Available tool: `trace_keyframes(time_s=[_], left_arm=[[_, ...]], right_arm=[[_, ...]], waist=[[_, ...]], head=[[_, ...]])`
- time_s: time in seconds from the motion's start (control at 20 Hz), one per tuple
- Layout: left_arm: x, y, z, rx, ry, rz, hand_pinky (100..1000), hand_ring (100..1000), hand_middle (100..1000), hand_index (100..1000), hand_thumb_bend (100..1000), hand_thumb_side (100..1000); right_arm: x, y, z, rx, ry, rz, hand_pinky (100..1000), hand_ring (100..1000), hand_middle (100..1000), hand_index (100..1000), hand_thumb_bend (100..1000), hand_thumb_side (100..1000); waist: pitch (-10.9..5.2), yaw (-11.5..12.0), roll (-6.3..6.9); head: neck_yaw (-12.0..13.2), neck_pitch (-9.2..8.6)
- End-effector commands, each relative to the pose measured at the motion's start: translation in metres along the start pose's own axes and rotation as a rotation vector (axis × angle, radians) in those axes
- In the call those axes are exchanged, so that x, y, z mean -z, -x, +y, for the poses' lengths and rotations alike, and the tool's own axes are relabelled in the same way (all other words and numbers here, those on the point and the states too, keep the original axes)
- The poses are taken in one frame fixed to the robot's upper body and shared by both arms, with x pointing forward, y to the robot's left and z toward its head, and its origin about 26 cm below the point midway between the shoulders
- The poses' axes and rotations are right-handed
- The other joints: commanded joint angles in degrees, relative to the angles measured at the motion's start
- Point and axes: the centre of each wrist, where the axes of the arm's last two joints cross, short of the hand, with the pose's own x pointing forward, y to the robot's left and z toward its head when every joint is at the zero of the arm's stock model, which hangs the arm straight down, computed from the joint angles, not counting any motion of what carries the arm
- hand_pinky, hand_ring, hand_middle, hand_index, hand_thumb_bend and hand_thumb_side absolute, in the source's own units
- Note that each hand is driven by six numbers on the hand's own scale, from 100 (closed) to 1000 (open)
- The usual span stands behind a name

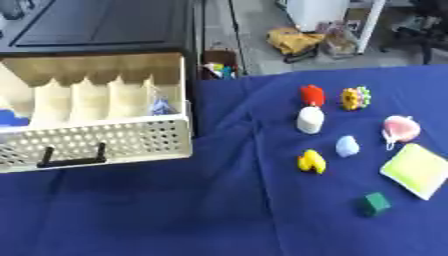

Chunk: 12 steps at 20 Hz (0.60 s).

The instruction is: Pick up objects from table and place into drawer.

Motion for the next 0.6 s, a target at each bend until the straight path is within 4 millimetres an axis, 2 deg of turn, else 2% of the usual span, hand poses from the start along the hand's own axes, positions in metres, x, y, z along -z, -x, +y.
trace_keyframes(time_s=[0.05,0.35,0.6], left_arm=[[0.005,-0.003,0.001,0.000,0.027,-0.015,643,800,729,896,484,1000],[0.003,-0.003,-0.001,-0.007,0.042,-0.002,641,799,728,895,482,1000],[0.002,-0.003,-0.002,-0.018,0.056,0.009,638,799,727,894,479,1000]], right_arm=[[0.016,0.012,-0.008,-0.098,-0.125,-0.030,764,850,823,895,377,1000],[0.036,0.030,-0.005,-0.264,-0.376,-0.047,773,856,832,902,443,1000],[0.035,0.048,0.008,-0.347,-0.585,-0.043,779,862,841,913,517,1000]], waist=[[-1.20,-0.1,-0.03],[-1.72,0.1,-0.13],[-2.21,0.8,-0.27]], head=[[-0.8,0.64],[-1.7,1.16],[-2.3,1.39]])
